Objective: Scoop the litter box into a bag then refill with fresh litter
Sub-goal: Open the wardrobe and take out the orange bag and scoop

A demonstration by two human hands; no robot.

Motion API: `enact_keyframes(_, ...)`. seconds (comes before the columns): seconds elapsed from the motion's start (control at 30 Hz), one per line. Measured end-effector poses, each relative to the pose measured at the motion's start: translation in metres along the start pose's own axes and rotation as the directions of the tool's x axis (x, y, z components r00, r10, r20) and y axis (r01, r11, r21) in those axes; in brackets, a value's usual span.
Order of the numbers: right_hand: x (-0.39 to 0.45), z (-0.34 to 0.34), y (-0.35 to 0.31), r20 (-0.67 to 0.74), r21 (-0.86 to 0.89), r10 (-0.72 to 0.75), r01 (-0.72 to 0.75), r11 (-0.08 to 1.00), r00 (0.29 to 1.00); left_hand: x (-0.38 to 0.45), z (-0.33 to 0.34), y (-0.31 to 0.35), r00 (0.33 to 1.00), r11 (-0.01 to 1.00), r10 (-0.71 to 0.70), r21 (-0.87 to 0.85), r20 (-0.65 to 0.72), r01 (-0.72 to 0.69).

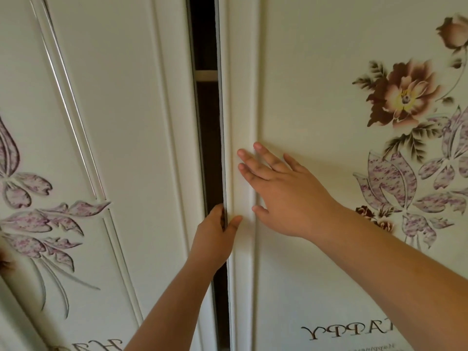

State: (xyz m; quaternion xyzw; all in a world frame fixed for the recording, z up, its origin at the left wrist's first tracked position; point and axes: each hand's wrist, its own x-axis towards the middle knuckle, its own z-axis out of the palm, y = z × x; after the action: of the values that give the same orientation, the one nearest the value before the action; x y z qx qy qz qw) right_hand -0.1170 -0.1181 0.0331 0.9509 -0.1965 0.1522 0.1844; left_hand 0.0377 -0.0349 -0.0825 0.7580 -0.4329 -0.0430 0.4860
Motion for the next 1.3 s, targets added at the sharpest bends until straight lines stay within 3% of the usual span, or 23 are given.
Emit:
enact_keyframes(0.5,-0.003,0.004,-0.026,-0.015,0.064,0.198,-0.196,0.978,0.980,0.017,-0.001,-0.010,0.989,0.997,0.060,-0.050,0.133,-0.054)
enact_keyframes(0.93,-0.002,0.024,-0.063,-0.037,0.139,0.267,-0.260,0.956,0.963,0.017,-0.003,-0.044,0.975,0.985,0.170,-0.066,0.146,-0.162)
enact_keyframes(1.3,-0.001,0.022,-0.083,-0.005,0.219,0.355,-0.345,0.913,0.935,0.026,-0.005,-0.051,0.965,0.980,0.189,-0.102,0.183,-0.173)
